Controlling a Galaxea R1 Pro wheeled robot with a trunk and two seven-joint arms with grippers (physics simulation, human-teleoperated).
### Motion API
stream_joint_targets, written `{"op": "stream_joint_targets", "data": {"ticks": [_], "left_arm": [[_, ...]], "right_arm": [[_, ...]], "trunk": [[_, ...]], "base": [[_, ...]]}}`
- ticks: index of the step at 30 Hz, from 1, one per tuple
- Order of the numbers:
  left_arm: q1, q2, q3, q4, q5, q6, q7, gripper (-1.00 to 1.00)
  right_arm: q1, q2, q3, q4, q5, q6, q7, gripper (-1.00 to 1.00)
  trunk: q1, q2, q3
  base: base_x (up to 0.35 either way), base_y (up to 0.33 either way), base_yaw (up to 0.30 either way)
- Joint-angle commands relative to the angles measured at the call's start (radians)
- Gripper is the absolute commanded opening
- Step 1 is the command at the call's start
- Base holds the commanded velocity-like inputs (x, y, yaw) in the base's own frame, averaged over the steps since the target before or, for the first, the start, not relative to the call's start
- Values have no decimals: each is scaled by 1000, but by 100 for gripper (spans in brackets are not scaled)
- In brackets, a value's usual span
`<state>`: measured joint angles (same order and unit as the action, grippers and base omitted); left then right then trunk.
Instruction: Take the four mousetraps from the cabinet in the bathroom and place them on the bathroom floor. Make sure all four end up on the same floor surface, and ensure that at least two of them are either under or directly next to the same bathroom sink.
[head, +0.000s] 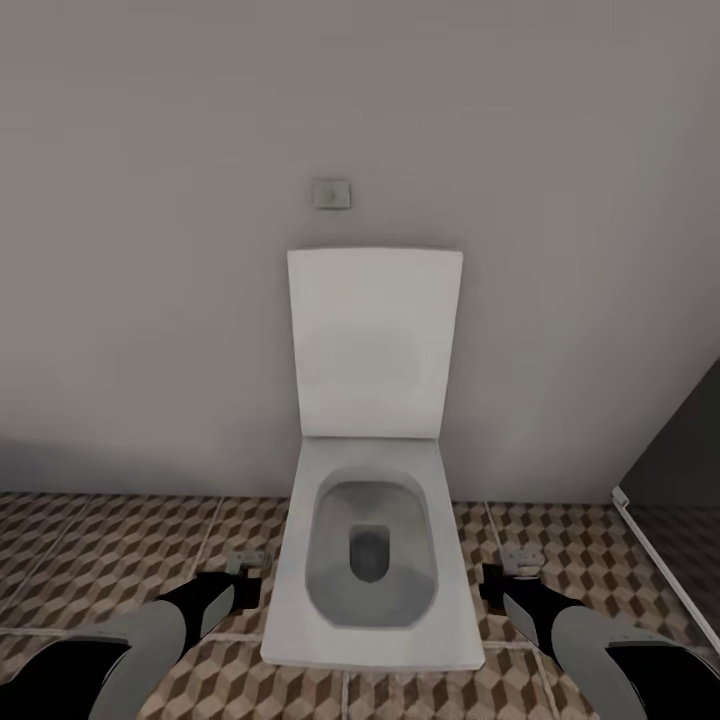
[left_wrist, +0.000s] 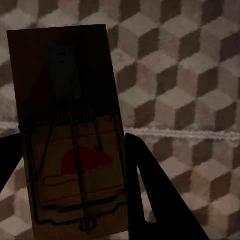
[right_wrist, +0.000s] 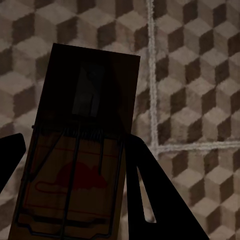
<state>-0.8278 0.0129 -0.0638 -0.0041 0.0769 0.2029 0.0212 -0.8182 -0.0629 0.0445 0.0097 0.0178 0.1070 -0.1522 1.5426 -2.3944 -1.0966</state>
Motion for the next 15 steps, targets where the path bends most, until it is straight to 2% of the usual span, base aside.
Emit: {"op": "stream_joint_targets", "data": {"ticks": [1, 3, 13, 15], "left_arm": [[-1, 0, -7, -1, 7, 4, 0, -100], [-1, 0, -7, -1, 7, 3, 0, -100], [-1, 1, -6, -1, 7, 1, 0, -100], [-1, 1, -7, -1, 7, 1, 0, -100]], "right_arm": [[-1, 0, 5, 1, 2, 3, -4, -100], [-1, 0, 5, 1, 2, 3, -4, -100], [-1, 0, 5, 1, 2, 3, -3, -100], [-1, 0, 5, 1, 2, 3, -3, -100]], "trunk": [[4, -8, -4], [11, -22, -10], [11, -22, -10], [19, -36, -17]], "base": [[0, 0, 0], [0, 0, 0], [0, 0, 0], [0, 0, 0]]}}
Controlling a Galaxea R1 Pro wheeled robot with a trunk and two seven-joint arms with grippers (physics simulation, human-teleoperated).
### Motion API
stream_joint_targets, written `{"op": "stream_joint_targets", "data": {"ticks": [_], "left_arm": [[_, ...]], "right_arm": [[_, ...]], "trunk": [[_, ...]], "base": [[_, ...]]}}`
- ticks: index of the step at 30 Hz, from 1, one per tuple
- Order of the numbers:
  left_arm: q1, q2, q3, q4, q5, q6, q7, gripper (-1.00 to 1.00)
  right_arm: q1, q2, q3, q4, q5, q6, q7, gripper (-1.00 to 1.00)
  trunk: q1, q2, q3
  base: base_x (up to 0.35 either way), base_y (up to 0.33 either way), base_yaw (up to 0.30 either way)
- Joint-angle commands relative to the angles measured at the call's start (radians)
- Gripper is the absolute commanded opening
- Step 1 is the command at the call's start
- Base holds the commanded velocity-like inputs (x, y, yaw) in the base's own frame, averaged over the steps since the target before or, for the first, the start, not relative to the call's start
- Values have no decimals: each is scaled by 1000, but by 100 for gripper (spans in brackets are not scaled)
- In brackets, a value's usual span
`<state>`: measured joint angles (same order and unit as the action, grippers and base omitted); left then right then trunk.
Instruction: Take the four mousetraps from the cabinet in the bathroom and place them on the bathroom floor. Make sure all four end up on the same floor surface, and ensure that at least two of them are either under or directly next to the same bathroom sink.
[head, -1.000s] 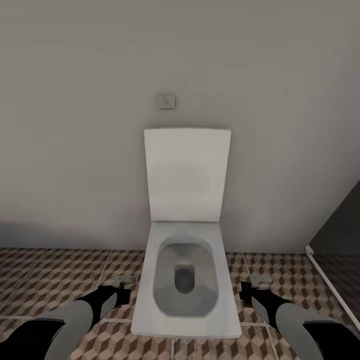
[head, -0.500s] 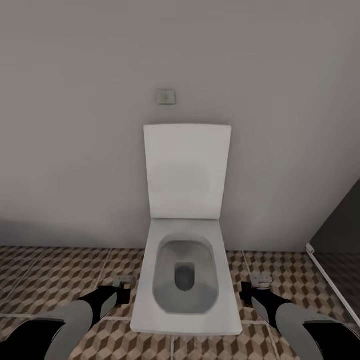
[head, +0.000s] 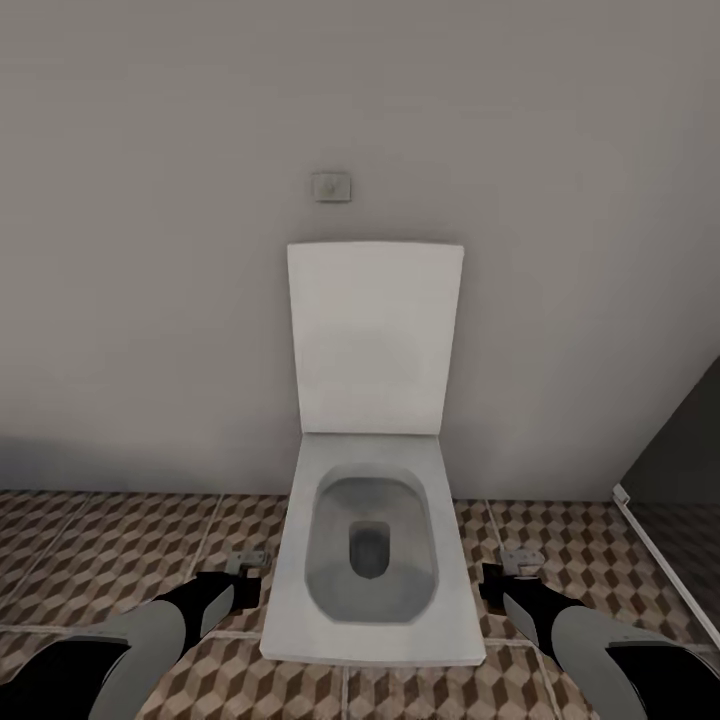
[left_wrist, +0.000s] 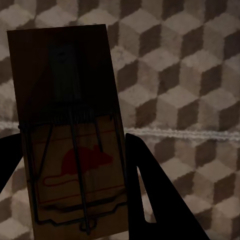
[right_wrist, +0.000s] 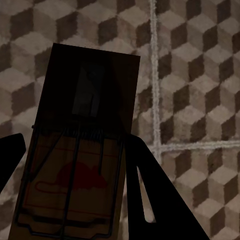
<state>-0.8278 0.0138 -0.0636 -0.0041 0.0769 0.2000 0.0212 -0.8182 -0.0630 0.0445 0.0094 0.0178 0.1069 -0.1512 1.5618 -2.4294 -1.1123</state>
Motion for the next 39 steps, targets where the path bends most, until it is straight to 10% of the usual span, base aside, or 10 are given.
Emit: {"op": "stream_joint_targets", "data": {"ticks": [1, 39], "left_arm": [[-1, 0, -7, -1, 7, 4, 0, -100], [-1, 0, -6, -1, 6, 2, 0, -100]], "right_arm": [[-1, 0, 5, 1, 2, 3, -4, -100], [-1, 0, 5, 0, 3, 3, -4, -100]], "trunk": [[4, -8, -4], [47, -75, -106]], "base": [[0, 0, 0], [0, 0, 0]]}}
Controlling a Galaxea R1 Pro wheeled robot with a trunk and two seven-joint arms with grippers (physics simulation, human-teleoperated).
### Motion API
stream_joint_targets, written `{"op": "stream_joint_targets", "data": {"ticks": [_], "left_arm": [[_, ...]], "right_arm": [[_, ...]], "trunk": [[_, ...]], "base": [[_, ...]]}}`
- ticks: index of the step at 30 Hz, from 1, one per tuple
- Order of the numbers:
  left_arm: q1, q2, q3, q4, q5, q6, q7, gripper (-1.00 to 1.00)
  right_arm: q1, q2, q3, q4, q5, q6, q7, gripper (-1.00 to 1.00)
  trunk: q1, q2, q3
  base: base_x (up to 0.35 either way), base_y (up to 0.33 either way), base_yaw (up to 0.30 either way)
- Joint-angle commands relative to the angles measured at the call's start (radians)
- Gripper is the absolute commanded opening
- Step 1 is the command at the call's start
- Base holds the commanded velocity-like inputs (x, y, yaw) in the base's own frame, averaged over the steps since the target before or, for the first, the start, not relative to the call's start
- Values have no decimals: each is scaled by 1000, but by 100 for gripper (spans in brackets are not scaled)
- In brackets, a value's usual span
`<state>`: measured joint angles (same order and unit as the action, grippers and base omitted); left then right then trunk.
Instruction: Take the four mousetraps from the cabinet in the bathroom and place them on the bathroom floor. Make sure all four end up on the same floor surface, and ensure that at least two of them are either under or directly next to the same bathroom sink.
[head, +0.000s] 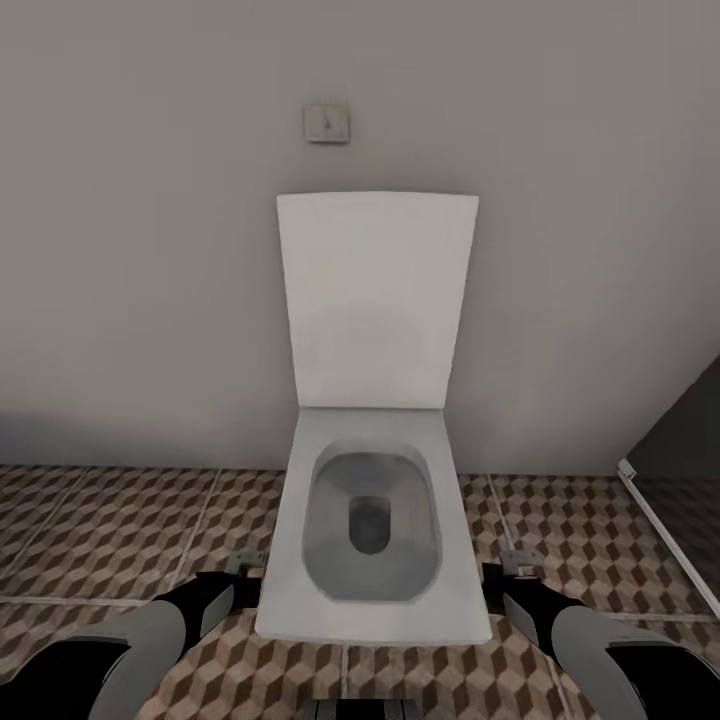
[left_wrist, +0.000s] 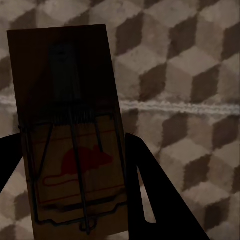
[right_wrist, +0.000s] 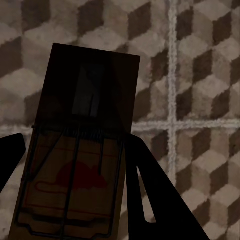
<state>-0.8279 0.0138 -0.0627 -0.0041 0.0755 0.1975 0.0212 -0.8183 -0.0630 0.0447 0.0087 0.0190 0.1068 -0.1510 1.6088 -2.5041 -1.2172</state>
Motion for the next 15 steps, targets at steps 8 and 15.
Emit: {"op": "stream_joint_targets", "data": {"ticks": [8, 15], "left_arm": [[0, 0, -7, 0, 7, 4, 0, -100], [0, 0, -7, 0, 7, 3, 0, -100]], "right_arm": [[-1, 0, 4, 1, 2, 4, -4, -100], [-1, 0, 4, 1, 2, 4, -4, -100]], "trunk": [[0, 0, -1], [0, 0, -1]], "base": [[0, 0, 0], [0, 0, 0]]}}
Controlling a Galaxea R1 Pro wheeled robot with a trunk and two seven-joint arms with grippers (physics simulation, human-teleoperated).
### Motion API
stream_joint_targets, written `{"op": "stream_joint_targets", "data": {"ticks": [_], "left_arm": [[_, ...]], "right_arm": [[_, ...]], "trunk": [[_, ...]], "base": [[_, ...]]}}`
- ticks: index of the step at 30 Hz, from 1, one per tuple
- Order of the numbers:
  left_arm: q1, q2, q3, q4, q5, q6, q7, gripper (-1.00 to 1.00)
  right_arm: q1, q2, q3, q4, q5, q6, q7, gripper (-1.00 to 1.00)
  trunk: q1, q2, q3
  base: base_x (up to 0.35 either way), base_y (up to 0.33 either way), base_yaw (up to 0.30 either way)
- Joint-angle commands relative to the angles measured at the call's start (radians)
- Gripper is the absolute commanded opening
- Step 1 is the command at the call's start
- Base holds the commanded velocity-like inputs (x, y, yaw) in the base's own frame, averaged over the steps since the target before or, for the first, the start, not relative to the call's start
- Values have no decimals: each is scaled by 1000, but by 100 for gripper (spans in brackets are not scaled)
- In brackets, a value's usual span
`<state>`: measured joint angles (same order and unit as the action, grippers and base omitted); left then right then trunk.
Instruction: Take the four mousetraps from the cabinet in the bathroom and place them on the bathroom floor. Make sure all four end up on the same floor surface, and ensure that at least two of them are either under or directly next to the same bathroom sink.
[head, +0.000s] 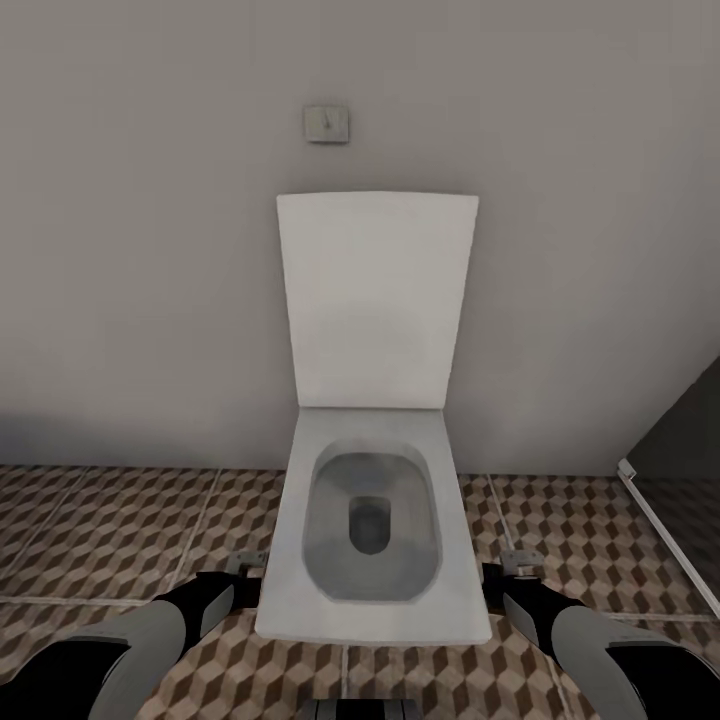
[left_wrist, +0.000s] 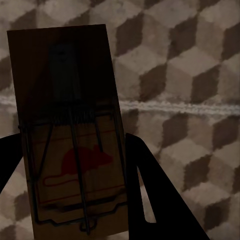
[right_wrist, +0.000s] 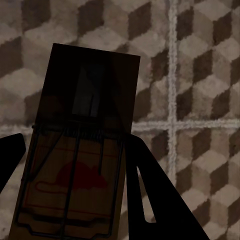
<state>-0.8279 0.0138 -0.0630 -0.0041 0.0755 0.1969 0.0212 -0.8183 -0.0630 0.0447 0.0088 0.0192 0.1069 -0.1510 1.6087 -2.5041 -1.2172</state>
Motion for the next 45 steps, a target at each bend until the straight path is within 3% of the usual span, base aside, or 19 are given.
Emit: {"op": "stream_joint_targets", "data": {"ticks": [1, 45], "left_arm": [[0, 0, -7, 0, 7, 4, 0, -100], [0, 1, -6, -4, 13, 2, 2, -100]], "right_arm": [[-1, 0, 4, 1, 2, 4, -4, -100], [-1, 0, 6, 1, 8, -10, -14, -100]], "trunk": [[0, 0, -1], [0, 0, -1]], "base": [[0, 0, 0], [0, 0, 0]]}}
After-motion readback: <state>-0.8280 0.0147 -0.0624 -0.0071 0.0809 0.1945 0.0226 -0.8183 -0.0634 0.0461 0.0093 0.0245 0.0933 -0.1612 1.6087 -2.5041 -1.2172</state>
